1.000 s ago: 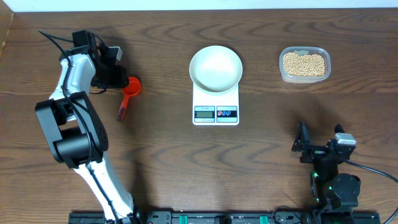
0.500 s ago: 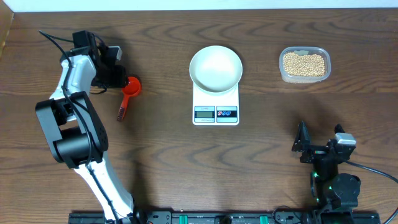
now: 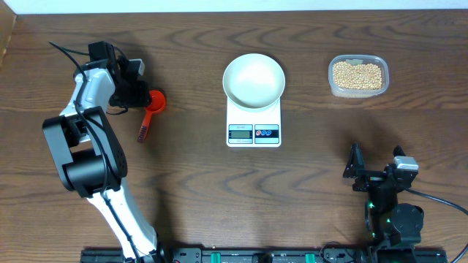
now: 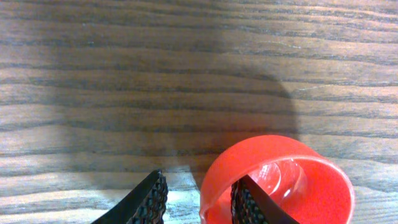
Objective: Scoop item into bowl and weigh 50g on scale
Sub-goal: 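Reach the left gripper to the red scoop and grasp its cup rim, then lift the red scoop with the left gripper and raise it upward, then move the right gripper toward the scoop held by the left gripper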
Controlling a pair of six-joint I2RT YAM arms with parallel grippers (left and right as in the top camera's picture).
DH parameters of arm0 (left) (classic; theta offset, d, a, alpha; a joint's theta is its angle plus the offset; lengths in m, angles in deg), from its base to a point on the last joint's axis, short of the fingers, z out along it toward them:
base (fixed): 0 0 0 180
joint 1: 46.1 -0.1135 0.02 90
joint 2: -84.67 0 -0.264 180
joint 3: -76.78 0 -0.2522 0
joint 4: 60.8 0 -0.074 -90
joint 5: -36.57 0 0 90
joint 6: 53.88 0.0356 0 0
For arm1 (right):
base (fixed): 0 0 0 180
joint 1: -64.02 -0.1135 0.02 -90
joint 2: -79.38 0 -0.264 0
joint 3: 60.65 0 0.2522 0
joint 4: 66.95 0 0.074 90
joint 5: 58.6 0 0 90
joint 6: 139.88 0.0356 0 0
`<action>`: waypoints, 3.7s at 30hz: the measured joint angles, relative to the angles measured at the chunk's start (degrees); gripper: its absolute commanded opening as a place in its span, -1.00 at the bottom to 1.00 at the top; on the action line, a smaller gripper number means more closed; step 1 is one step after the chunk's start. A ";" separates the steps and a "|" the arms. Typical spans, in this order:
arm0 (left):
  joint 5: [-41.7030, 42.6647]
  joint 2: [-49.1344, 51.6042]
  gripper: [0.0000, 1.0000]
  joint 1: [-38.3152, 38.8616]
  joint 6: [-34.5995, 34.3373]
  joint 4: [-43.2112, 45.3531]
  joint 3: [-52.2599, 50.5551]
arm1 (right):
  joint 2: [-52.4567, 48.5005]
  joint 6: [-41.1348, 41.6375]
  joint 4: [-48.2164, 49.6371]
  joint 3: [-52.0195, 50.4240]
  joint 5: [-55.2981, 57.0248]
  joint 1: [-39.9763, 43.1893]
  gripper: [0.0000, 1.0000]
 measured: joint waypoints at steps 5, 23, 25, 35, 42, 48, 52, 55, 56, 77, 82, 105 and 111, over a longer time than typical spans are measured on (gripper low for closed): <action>0.00 0.00 -0.29 -0.02 0.00 0.61 -0.24 | 0.00 0.00 0.00 0.00 0.00 0.00 0.99; 0.15 0.00 -0.85 0.17 -2.27 4.72 -2.56 | 0.00 0.00 0.00 0.00 -0.02 0.00 0.98; 0.22 0.00 -0.85 0.26 -3.23 4.98 -2.56 | 0.00 0.00 0.02 0.00 0.00 0.00 0.98; 0.17 0.00 -0.86 0.42 -12.79 8.02 -1.46 | 0.00 0.00 0.02 0.00 -0.02 0.00 0.99; 0.17 -4.35 -0.86 0.44 -25.70 16.06 -1.05 | 0.00 0.00 0.00 0.00 -0.02 0.00 0.99; 0.15 -13.73 -0.86 0.42 -38.12 23.21 -0.63 | 0.00 0.00 0.00 0.00 0.00 0.00 0.98; 0.17 -18.45 -0.86 0.28 -51.08 26.16 -0.13 | 0.00 0.00 0.00 0.00 -0.02 0.00 0.98; 0.17 -19.96 -0.86 -0.11 -62.05 26.25 -0.13 | 0.00 0.00 0.00 0.00 -0.02 0.00 0.99; 0.15 -20.24 -0.85 -0.28 -66.23 26.23 -0.13 | 0.00 0.00 0.00 0.00 -0.02 0.00 0.99; 7.50 -20.39 -0.85 -0.44 -102.05 25.62 -0.13 | -0.09 0.24 4.48 -0.02 0.28 0.00 0.99; 7.50 -20.39 -0.86 -0.44 -102.44 25.62 -0.13 | -0.11 2.05 10.45 -0.02 0.31 0.00 0.98; 7.52 -20.39 -0.85 -0.44 -102.47 25.62 -0.13 | -36.24 -0.98 11.23 33.22 -11.74 10.58 0.98; 7.50 -20.39 -0.86 -0.37 -102.47 25.59 -0.13 | -53.83 -3.58 11.28 49.57 -23.87 18.05 0.99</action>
